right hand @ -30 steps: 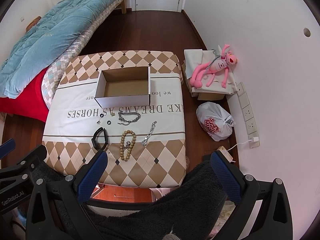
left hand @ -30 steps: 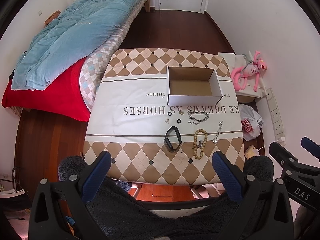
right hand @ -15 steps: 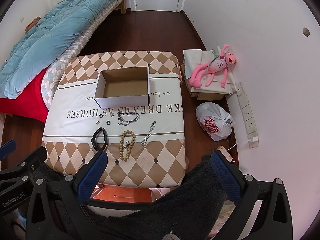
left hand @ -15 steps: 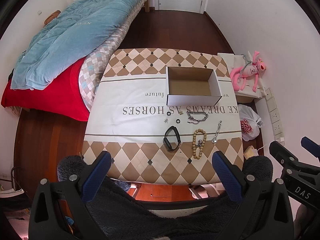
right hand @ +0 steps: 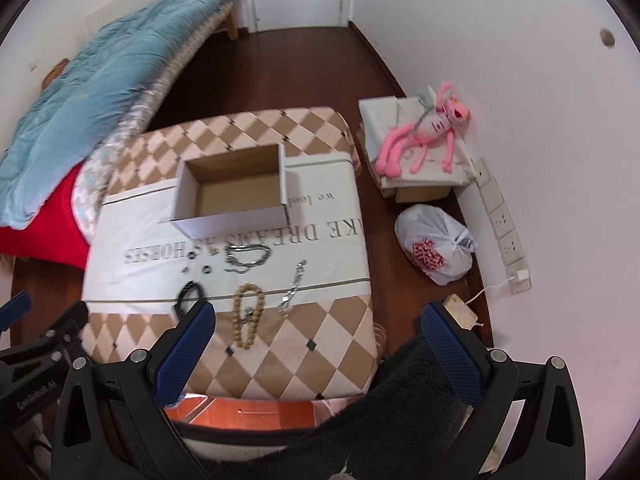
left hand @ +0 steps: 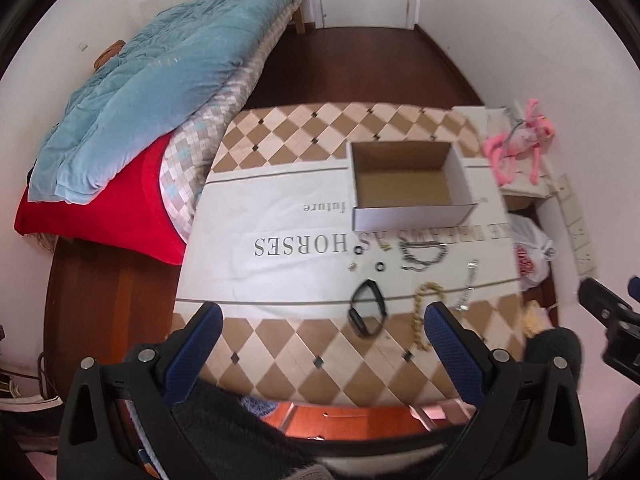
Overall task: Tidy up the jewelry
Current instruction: 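Grasp the black watch band with the left tool while the right tool grasps the wooden bead bracelet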
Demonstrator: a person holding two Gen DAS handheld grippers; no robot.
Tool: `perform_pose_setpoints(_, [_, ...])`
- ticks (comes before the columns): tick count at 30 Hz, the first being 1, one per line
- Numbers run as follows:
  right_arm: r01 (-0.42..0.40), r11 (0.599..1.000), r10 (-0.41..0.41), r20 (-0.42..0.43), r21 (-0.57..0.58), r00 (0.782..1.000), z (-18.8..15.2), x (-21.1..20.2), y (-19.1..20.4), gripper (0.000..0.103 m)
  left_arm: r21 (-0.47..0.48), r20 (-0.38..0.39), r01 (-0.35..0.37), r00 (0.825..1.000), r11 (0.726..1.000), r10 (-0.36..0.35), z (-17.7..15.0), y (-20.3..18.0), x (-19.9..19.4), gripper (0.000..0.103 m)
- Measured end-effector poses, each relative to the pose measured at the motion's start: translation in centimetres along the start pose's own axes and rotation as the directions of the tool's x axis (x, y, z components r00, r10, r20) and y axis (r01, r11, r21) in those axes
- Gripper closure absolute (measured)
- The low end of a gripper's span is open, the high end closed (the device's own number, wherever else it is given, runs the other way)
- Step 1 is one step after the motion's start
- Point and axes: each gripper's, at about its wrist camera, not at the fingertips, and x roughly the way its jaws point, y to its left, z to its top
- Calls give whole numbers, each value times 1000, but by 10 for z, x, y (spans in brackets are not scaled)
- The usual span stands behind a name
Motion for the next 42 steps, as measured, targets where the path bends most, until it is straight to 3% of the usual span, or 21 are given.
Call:
perform_pose_setpoints(3, [-28,999,29,-66,19,997,-10,46,2,5,-7,-63,-22,998,1000,21,1,0,47,1])
perform_pose_setpoints(5, [-54,998,57,-132,29,990,-15,80,4,29,-13,-118,-17,993,1000,15,-2,2,78,1])
perform_pose_setpoints(7, [-81,996,88,-187,44,978,-23,109,7,38,-18,-167,2,986,1000,-5,-7,3,104,6])
perform_pose_setpoints(9, [-91,994,100,-216,52,971,-31,135,11,41,-28,-213,22,977,999,-28,-10,3,126,23])
perform_pose_setpoints(13, [-138,988,150,-256,66,955,-45,171,20,51,-60,-282,81,955,995,-95,-19,1,159,36])
perform_pose_setpoints(17, [-175,981,193,-287,86,938,-54,197,34,53,-76,-321,121,937,990,-139,-24,-6,186,38])
perform_pose_setpoints(21, [-195,977,212,-302,84,929,-59,208,48,53,-68,-335,144,929,987,-158,-25,-15,201,52])
perform_pose_setpoints(26, [-198,979,204,-308,52,929,-58,214,65,53,-1,-313,122,943,993,-116,-26,-31,210,62])
perform_pose_setpoints(30, [-187,982,182,-307,13,934,-59,216,77,53,38,-290,122,951,992,-106,-24,-38,212,89])
perform_pose_setpoints(31, [-183,983,176,-305,6,936,-59,216,80,53,42,-292,122,951,992,-104,-21,-36,210,92])
perform_pose_setpoints(39, [-127,989,100,-287,-77,953,-63,218,105,58,32,-287,116,953,993,-102,-18,-23,211,94])
perform_pose_setpoints(42, [-108,988,74,-262,-114,962,-63,218,113,74,22,-280,117,954,993,-106,-14,-22,208,94])
